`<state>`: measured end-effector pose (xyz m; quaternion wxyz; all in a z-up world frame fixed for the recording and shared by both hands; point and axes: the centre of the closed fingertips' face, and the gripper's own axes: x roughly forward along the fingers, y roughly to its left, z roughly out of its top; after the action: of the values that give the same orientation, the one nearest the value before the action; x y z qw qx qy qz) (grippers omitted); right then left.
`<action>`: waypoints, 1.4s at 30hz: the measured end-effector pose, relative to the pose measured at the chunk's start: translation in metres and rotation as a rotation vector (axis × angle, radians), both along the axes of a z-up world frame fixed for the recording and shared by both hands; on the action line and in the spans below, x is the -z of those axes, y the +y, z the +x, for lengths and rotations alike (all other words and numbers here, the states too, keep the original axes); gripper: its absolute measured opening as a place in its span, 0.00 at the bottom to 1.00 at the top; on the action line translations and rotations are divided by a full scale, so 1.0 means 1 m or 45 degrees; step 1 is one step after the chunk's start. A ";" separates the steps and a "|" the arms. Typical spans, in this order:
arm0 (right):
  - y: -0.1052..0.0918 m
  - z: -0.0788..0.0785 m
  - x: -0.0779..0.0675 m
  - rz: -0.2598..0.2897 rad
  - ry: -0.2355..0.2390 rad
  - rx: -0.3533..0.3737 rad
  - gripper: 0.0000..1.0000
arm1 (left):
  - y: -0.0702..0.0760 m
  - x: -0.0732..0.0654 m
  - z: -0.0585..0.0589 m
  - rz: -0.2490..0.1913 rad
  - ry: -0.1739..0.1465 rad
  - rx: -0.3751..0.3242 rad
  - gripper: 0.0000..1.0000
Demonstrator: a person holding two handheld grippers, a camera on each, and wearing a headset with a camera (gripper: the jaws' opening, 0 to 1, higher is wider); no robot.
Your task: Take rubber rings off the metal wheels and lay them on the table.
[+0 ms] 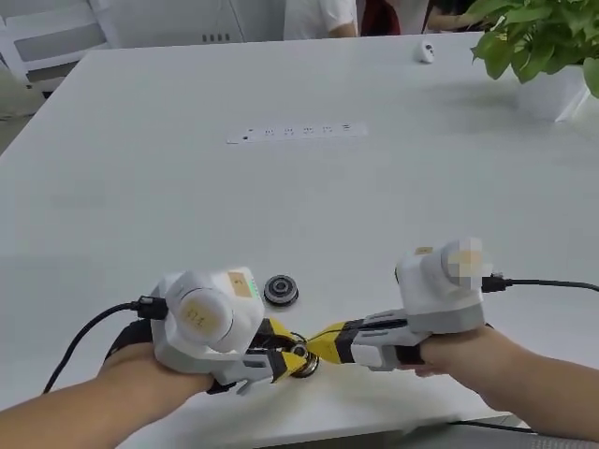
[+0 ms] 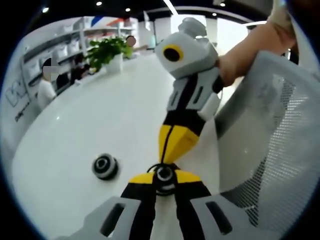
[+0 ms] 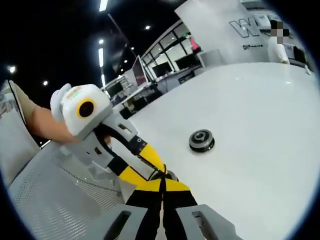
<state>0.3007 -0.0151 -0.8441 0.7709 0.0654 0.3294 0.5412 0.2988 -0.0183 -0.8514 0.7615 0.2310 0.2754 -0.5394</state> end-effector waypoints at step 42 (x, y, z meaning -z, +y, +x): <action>0.003 0.000 -0.026 0.073 -0.022 -0.029 0.00 | 0.036 -0.069 -0.015 -0.200 0.012 -0.038 0.58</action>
<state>0.3003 -0.0117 -0.8177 0.7653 0.0791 0.3077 0.5598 0.2835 0.0180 -0.7824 0.7839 0.1639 0.2392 -0.5490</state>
